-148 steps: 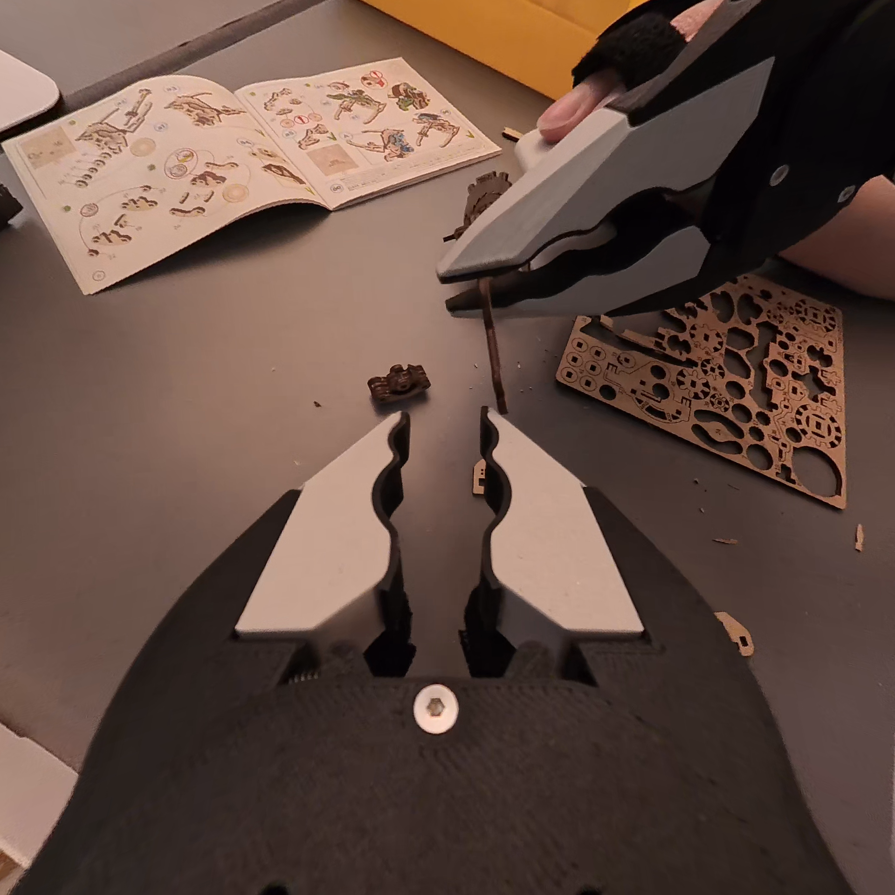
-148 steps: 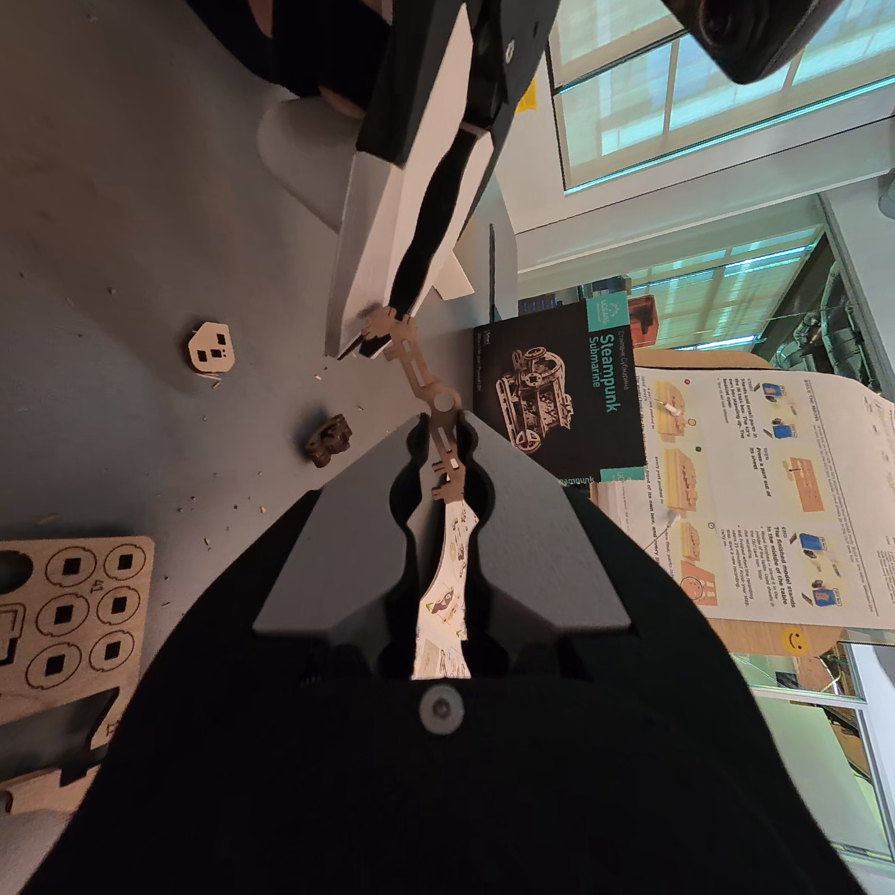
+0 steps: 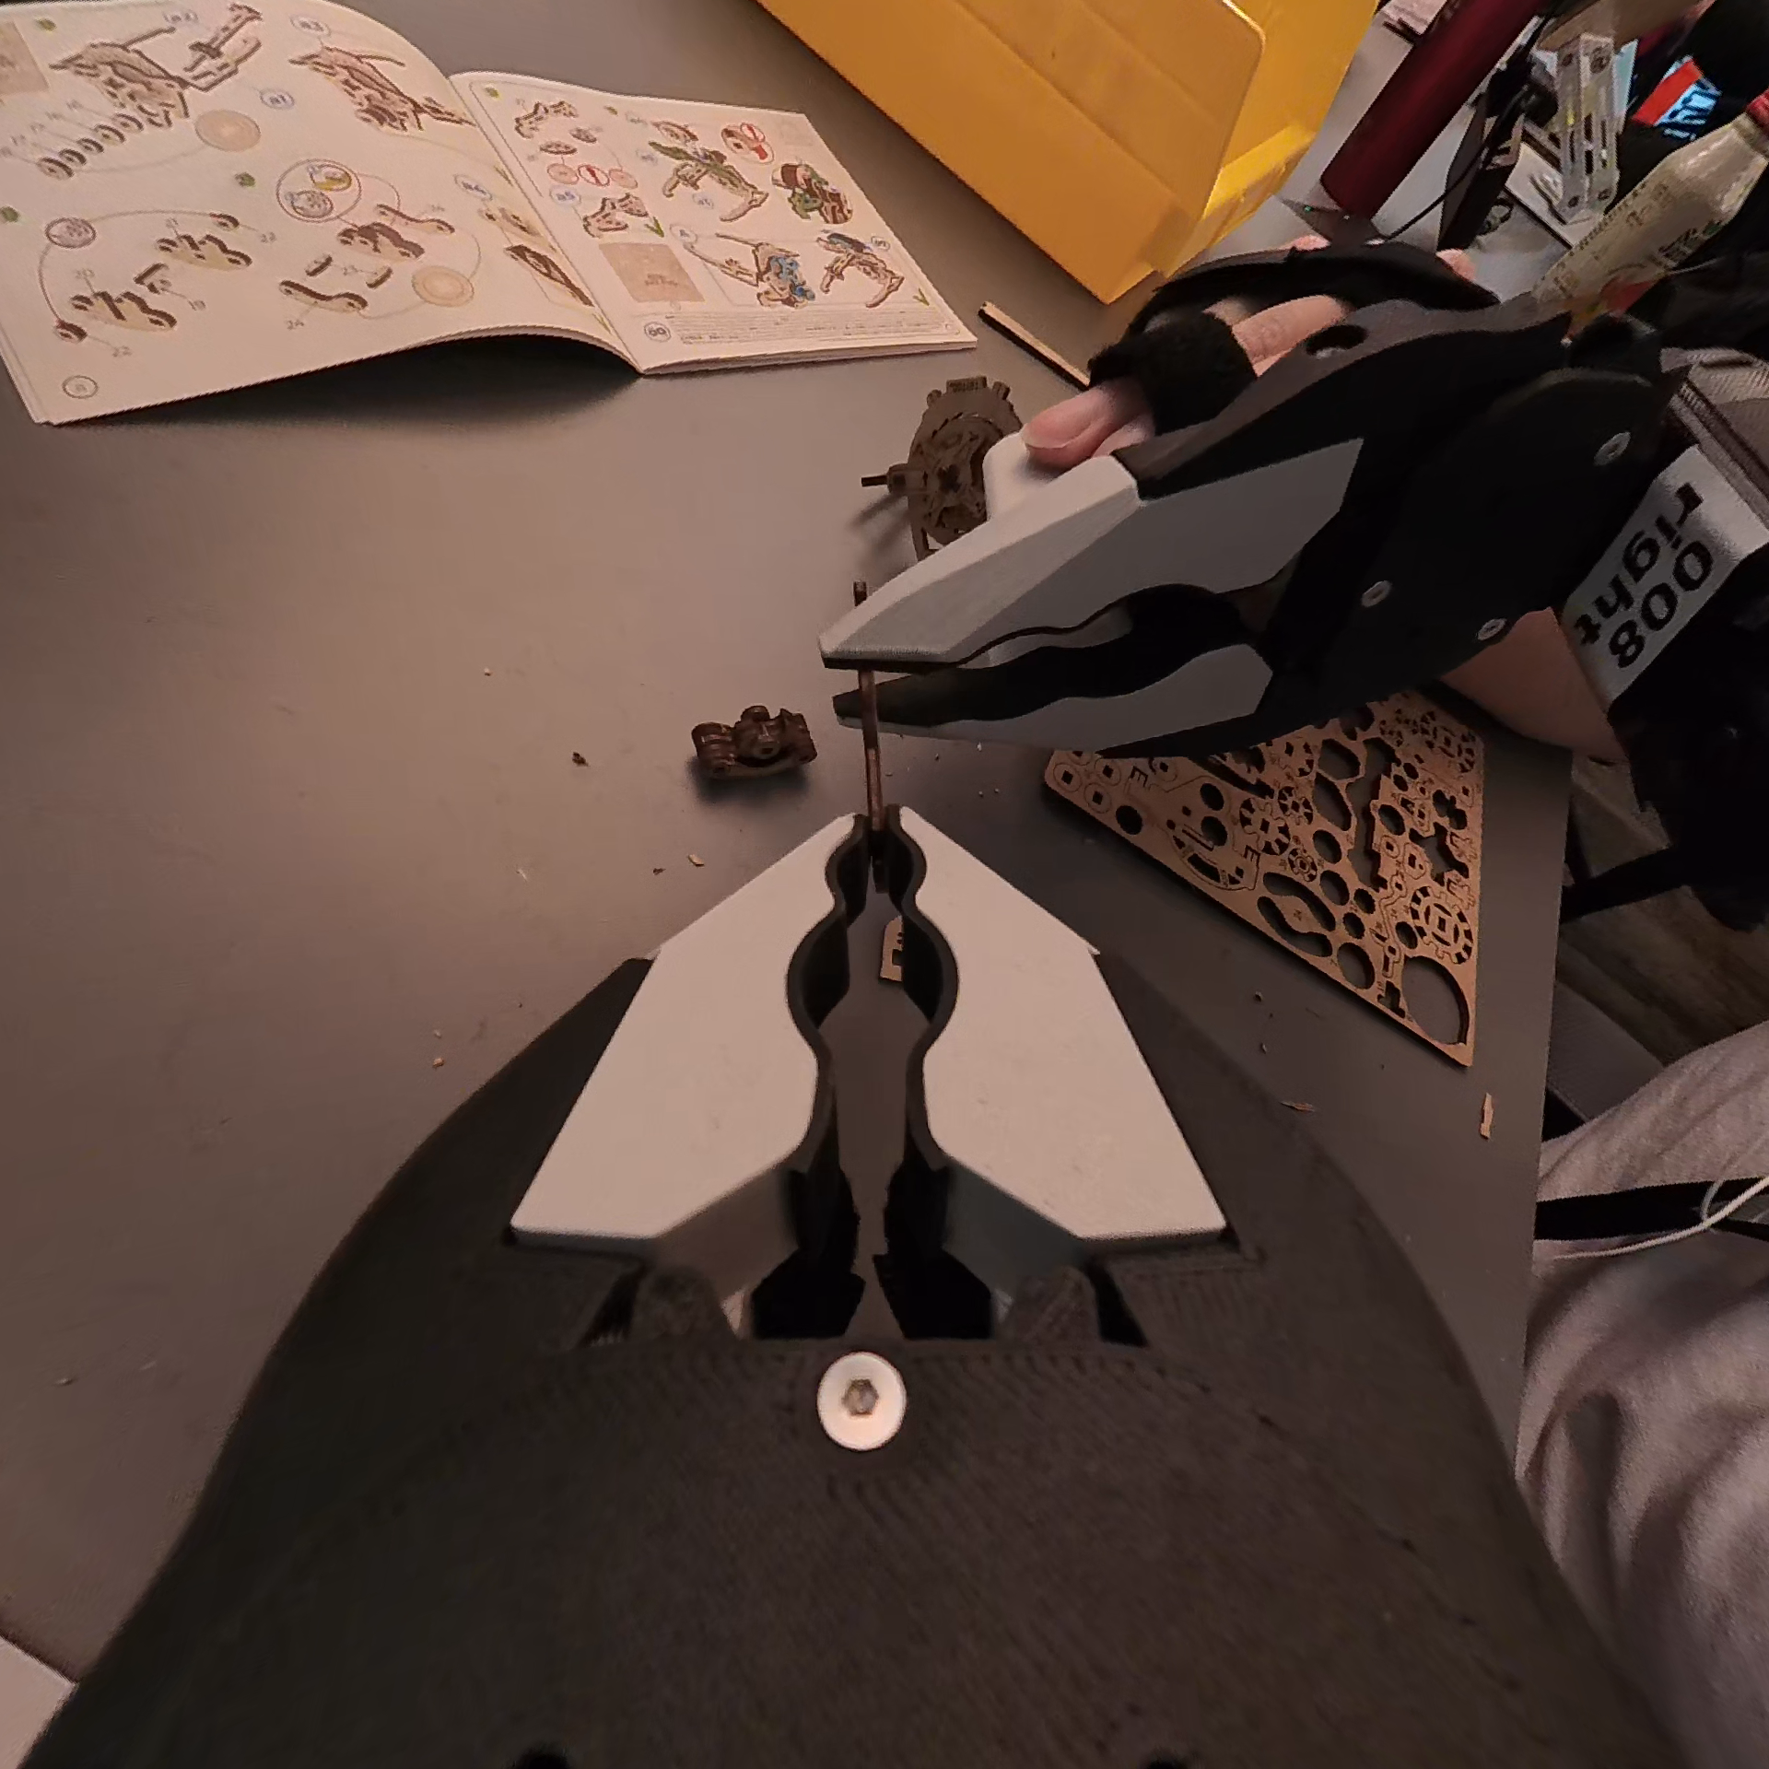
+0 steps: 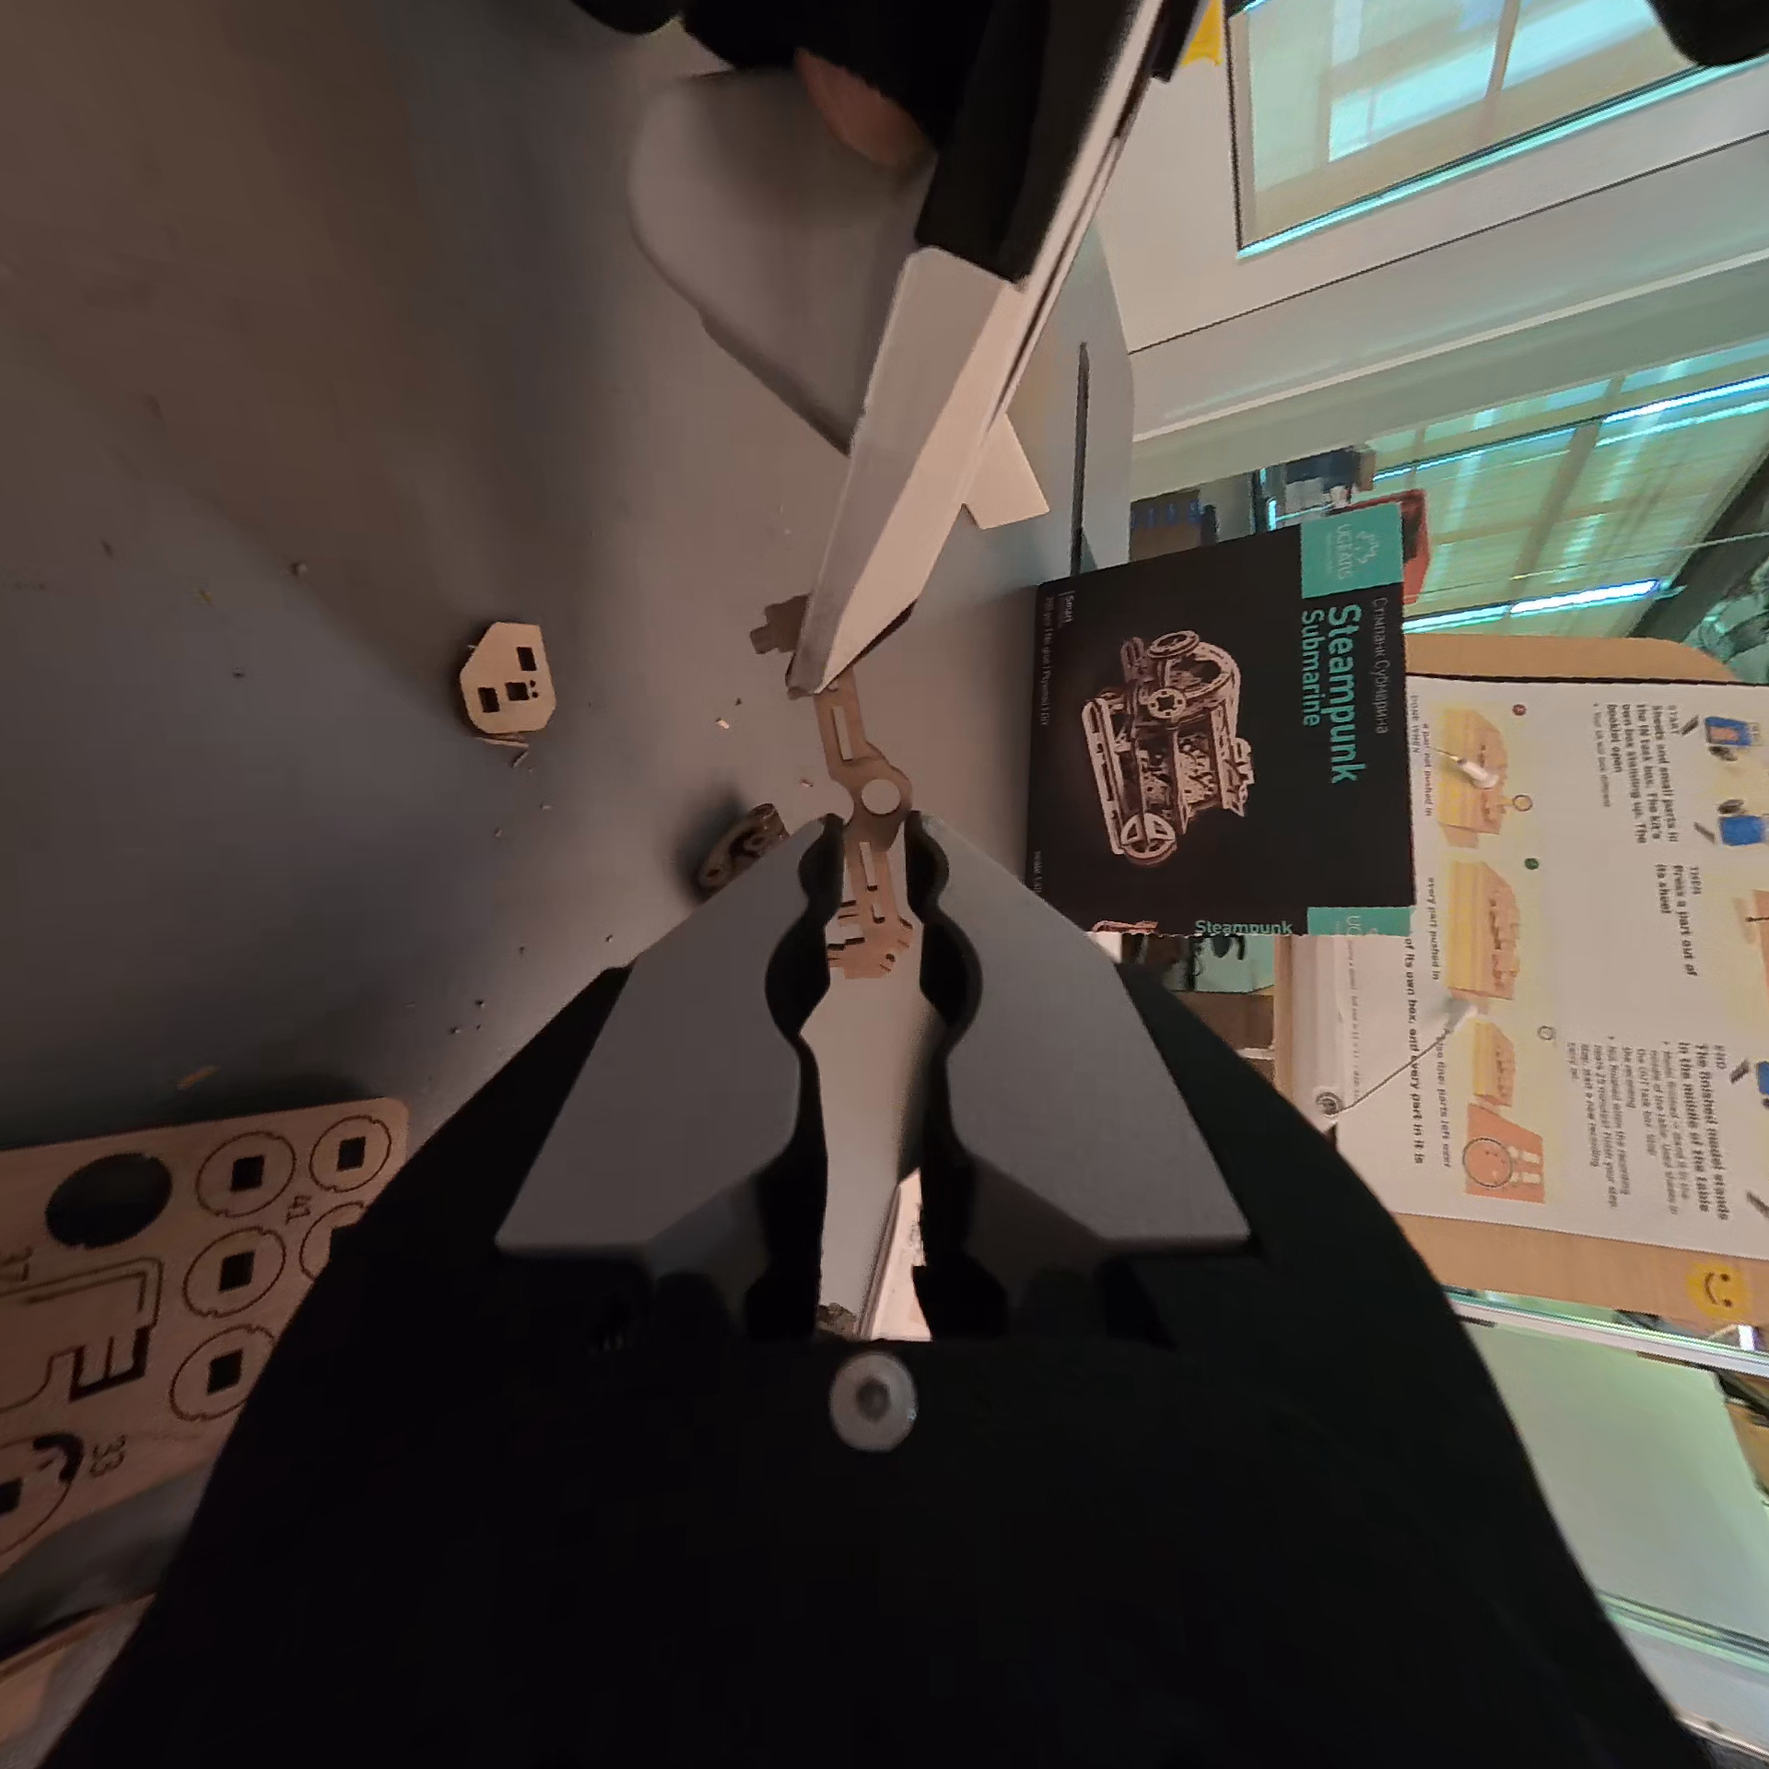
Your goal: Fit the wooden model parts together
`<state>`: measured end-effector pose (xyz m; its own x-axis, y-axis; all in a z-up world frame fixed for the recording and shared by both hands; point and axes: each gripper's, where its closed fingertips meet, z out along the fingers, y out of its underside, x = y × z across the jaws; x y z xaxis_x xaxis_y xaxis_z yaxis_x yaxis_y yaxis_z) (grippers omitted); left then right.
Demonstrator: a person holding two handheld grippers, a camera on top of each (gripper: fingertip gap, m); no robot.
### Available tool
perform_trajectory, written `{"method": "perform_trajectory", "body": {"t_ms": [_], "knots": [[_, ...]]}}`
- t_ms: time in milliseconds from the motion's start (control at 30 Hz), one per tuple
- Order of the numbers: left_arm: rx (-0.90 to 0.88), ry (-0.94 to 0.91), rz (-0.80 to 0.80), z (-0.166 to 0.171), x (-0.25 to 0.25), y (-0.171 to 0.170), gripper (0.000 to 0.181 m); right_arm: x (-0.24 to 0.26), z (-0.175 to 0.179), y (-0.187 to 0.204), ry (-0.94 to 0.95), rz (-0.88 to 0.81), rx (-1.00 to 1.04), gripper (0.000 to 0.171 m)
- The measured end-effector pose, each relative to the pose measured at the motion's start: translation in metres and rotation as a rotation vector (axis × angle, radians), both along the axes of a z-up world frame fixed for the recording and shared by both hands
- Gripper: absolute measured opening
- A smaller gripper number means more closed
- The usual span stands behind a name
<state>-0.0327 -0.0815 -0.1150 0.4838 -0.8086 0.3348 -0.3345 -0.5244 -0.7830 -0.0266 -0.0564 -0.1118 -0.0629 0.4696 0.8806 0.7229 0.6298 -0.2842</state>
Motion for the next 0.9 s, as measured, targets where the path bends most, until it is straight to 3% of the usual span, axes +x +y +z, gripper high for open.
{"method": "perform_trajectory", "body": {"t_ms": [100, 233, 333, 500, 900], "knots": [[-0.005, -0.003, -0.014, -0.001, 0.001, -0.001, 0.001, 0.001, 0.001, 0.0, 0.002, -0.004, -0.005, 0.01], [-0.034, 0.012, -0.043, -0.007, 0.004, -0.004, 0.035, 0.005, 0.002, 0.006, -0.005, -0.025, 0.002, 0.009], [-0.015, 0.053, -0.063, -0.011, 0.002, -0.004, 0.049, 0.013, 0.006, 0.015, 0.008, -0.062, 0.005, 0.009], [0.099, 0.171, -0.057, -0.017, -0.008, 0.003, 0.044, 0.024, 0.017, 0.029, 0.055, -0.119, 0.013, 0.009], [0.124, 0.144, -0.06, -0.014, 0.0, 0.002, 0.034, 0.022, 0.019, 0.027, 0.068, -0.119, 0.014, 0.009]]}}
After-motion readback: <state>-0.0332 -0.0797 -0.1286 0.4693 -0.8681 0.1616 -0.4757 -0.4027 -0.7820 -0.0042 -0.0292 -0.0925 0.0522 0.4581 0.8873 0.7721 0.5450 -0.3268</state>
